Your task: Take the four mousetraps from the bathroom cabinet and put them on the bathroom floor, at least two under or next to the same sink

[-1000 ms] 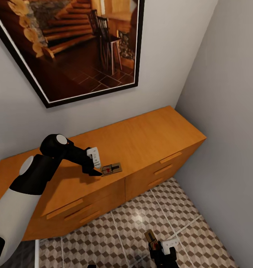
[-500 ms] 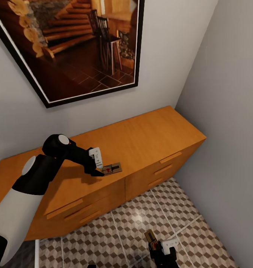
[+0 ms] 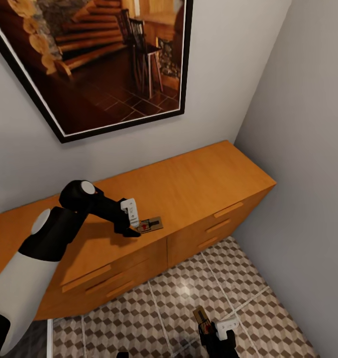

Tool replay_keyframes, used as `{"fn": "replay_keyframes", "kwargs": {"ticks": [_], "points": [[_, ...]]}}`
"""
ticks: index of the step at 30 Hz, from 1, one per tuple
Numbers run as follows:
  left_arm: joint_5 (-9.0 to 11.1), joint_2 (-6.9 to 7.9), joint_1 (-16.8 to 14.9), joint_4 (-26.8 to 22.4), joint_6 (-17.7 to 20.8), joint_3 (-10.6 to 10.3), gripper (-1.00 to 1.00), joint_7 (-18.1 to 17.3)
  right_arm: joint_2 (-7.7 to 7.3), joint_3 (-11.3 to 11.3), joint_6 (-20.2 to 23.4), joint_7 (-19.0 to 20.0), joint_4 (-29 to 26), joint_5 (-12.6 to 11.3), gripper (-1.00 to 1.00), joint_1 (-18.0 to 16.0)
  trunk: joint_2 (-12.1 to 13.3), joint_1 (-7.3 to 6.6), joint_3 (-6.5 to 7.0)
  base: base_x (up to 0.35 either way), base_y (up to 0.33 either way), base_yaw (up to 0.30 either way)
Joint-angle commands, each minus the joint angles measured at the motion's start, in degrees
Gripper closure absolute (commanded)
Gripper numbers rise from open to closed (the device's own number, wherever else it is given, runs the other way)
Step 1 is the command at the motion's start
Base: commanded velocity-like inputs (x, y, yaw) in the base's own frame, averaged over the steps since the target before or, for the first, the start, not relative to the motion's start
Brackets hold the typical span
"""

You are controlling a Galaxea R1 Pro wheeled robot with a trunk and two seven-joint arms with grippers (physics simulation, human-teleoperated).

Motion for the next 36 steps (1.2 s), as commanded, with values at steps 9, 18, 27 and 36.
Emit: {"fn": "replay_keyframes", "kwargs": {"ticks": [9,18,27,36], "points": [[-0.52,0.03,-0.06,-0.13,0.52,-1.30,-1.00,-0.38,0.00,0.07,-0.18,-0.15,0.07,0.21,1.00,-0.05,-0.10,0.03,-0.10,0.000,0.000,0.000],[-0.58,0.03,-0.06,-0.14,0.52,-2.29,-1.00,-0.33,0.00,0.07,-0.18,-0.15,0.07,0.21,1.00,-0.05,-0.10,0.03,-0.11,0.000,0.000,0.000],[-1.48,0.03,-0.06,-0.18,0.52,-2.34,-1.00,-0.33,0.00,0.07,-0.18,-0.15,0.07,0.21,1.00,-0.05,-0.10,0.03,-0.11,0.000,0.000,0.000],[-4.95,0.03,-0.06,-0.53,0.60,-2.34,-1.00,-0.33,0.00,0.07,-0.18,-0.15,0.07,0.21,1.00,-0.05,-0.10,0.03,-0.11,0.000,0.000,0.000]]}}
